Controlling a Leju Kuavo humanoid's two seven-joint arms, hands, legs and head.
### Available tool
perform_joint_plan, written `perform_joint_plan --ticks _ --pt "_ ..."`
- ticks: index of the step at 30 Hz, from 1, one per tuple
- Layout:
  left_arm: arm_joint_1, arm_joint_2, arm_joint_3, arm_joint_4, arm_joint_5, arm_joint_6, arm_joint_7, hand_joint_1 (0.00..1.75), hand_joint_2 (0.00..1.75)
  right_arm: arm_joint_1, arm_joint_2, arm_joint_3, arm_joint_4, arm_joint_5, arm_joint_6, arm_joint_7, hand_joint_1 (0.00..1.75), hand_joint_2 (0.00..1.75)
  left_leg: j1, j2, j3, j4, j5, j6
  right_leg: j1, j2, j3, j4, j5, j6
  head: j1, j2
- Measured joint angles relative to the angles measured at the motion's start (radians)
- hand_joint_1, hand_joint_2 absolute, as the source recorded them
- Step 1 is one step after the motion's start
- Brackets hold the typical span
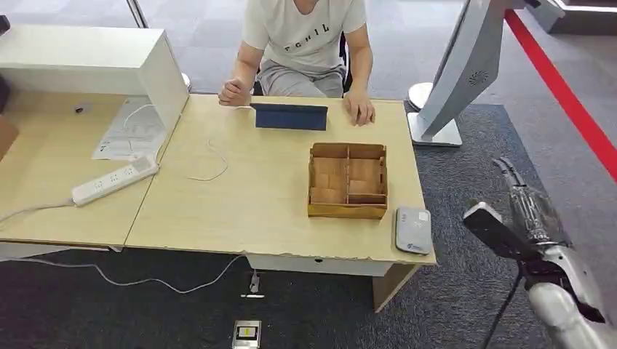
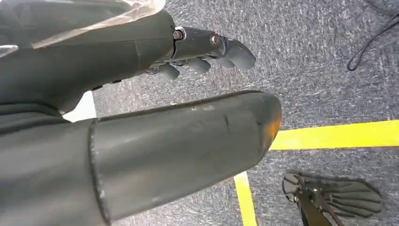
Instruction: Pass the card to the sensor for recognition and then transmit it.
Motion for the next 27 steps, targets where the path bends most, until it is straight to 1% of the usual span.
perform_joint_plan --ticks 5,9,11,16,19,25,27 --pt "0.0 0.0 0.0 0.0 0.0 -0.004 -0.016 0.0 0.0 0.019 0.007 0.077 -0.119 0.054 0.008 0.026 0.0 1.75 0.0 0.0 0.0 0.0 0.0 0.0 0.0 0.0 0.0 0.0 0.0 0.0 0.0 0.0" --pt "0.0 0.0 0.0 0.0 -0.003 -0.002 -0.026 0.0 0.0 0.019 0.02 0.14 -0.165 0.152 0.0 0.049 0.0 1.75 0.0 0.0 0.0 0.0 0.0 0.0 0.0 0.0 0.0 0.0 0.0 0.0 0.0 0.0" --pt "0.0 -0.001 0.0 0.0 -0.003 -0.002 -0.028 0.0 0.0 0.017 0.032 0.163 -0.166 0.203 -0.011 0.05 0.0 1.75 0.0 0.0 0.0 0.0 0.0 0.0 0.0 0.0 0.0 0.0 0.0 0.0 0.0 0.0" --pt "0.0 -0.003 0.0 0.0 0.0 -0.005 -0.029 0.0 0.0 -0.01 0.083 0.208 -0.144 0.303 -0.034 0.037 0.0 1.75 0.0 0.001 0.0 0.0 0.0 0.0 0.0 0.0 0.0 0.0 0.0 0.0 0.0 0.0" --pt "0.0 -0.004 0.0 0.0 0.0 -0.007 -0.029 0.0 0.0 -0.027 0.111 0.225 -0.12 0.32 -0.034 0.037 0.0 1.75 0.0 0.0 0.0 0.0 0.0 0.0 0.0 0.0 0.0 0.0 0.0 0.0 0.0 0.0" --pt "0.0 -0.004 0.0 0.0 0.0 -0.01 -0.026 0.0 0.0 -0.042 0.142 0.249 -0.088 0.332 -0.031 0.037 0.0 1.75 0.0 0.001 0.0 0.0 0.0 0.0 0.0 0.0 0.0 0.0 0.0 0.0 0.0 0.0" --pt "0.0 -0.004 0.0 0.0 -0.005 -0.015 -0.024 0.0 0.0 -0.049 0.156 0.255 -0.071 0.365 -0.026 0.04 0.0 1.75 0.0 0.001 0.0 0.0 0.0 0.0 0.0 0.0 0.0 0.0 0.0 0.0 0.0 0.0"
